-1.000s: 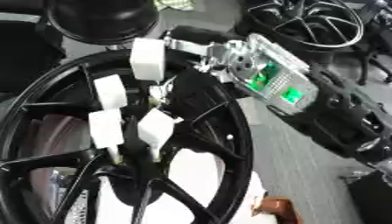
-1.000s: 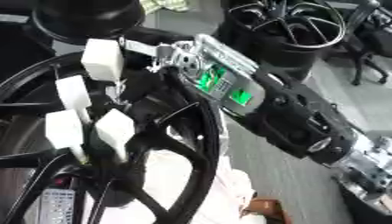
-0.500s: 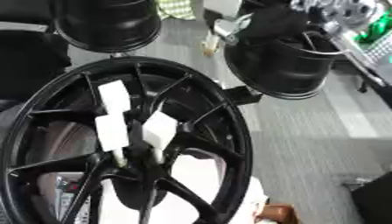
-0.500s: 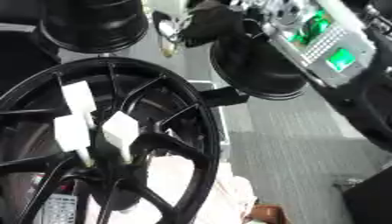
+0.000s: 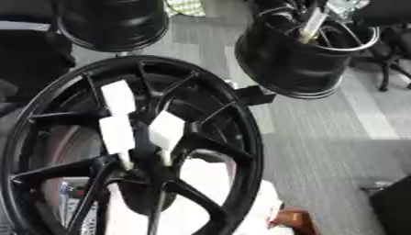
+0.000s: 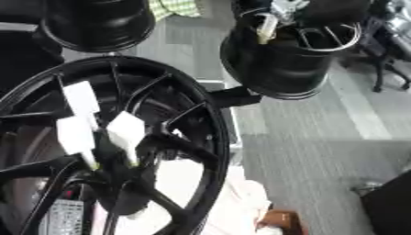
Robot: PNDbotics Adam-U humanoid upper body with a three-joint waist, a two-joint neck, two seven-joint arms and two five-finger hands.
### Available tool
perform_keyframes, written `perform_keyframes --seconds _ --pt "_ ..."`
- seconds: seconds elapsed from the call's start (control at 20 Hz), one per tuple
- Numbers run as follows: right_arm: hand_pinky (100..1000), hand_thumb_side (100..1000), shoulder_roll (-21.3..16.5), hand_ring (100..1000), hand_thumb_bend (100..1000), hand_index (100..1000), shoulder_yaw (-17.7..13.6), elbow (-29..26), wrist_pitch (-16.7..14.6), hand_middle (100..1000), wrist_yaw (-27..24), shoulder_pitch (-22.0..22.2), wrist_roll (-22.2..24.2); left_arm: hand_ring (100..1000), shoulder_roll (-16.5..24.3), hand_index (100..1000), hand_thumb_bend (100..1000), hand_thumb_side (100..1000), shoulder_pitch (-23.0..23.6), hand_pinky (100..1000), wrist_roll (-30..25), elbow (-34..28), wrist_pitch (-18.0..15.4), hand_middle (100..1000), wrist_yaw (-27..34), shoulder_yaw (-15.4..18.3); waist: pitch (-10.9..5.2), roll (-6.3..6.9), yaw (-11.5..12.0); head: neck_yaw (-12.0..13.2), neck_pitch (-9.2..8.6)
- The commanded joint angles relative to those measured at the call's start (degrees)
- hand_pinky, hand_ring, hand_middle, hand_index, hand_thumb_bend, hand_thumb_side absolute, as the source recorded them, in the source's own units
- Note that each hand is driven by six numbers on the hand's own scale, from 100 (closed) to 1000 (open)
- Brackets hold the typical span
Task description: Pull the pin out of the wheel hub.
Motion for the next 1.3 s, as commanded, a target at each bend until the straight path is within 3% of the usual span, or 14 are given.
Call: perform_keyframes --seconds 0.05,0.35,0.65,0.85,0.9,0.95,1.05,1.2,1.3 --pt "879 410 -4.08 827 100 669 -3.93 -0.66 0.6 579 1.42 5.65 -3.37 718 1.85 828 100 569 -0.07 793 0.44 -0.95 -0.59 737 -0.72 0.95 -0.62 0.45 -0.72 1.74 0.4" --pt "878 403 -0.18 830 100 687 -8.63 -0.66 0.89 599 5.61 20.26 -10.44 717 1.99 829 100 569 0.26 792 1.15 -0.95 -1.54 738 -1.76 1.35 0.21 1.22 -2.11 4.67 0.12" --pt "878 396 7.08 834 100 698 -12.47 -0.66 3.43 610 10.12 29.88 -17.39 716 1.86 827 100 569 0.75 792 1.46 -0.95 -2.05 737 -2.67 1.48 0.67 1.74 -2.43 6.03 -0.66" --pt "880 388 9.96 841 131 720 -13.78 -0.65 8.04 634 11.96 33.2 -20.14 716 1.74 827 100 568 0.99 791 1.58 -0.95 -2.23 737 -3.04 1.5 0.81 2.0 -2.5 6.22 -1.1" --pt "880 322 10.42 846 100 732 -13.98 -0.54 9.56 650 12.29 33.57 -20.58 716 1.71 827 100 563 0.98 791 1.59 -0.95 -2.27 737 -3.09 1.48 0.84 2.08 -2.5 6.23 -1.21" --pt "881 392 10.66 851 175 746 -14.04 -0.08 11.0 669 12.61 33.75 -20.87 716 1.69 827 100 568 0.95 791 1.58 -0.95 -2.31 737 -3.12 1.44 0.88 2.16 -2.49 6.26 -1.32" --pt "885 399 10.46 866 217 774 -13.88 1.62 12.96 712 13.35 33.55 -20.67 716 1.66 827 100 568 0.91 791 1.52 -0.95 -2.37 737 -3.18 1.36 0.93 2.29 -2.47 6.27 -1.48" --pt "907 457 9.42 936 290 861 -13.24 6.12 14.32 827 13.86 32.13 -17.26 716 1.48 826 100 568 0.82 791 1.33 -0.95 -2.33 737 -3.27 1.17 0.95 2.41 -2.36 6.01 -1.61" --pt "918 431 8.77 963 334 874 -13.08 8.94 14.2 852 14.86 31.04 -13.32 716 1.48 827 100 568 0.86 791 1.28 -0.95 -2.37 739 -3.39 1.17 0.97 2.43 -2.31 5.87 -1.55"
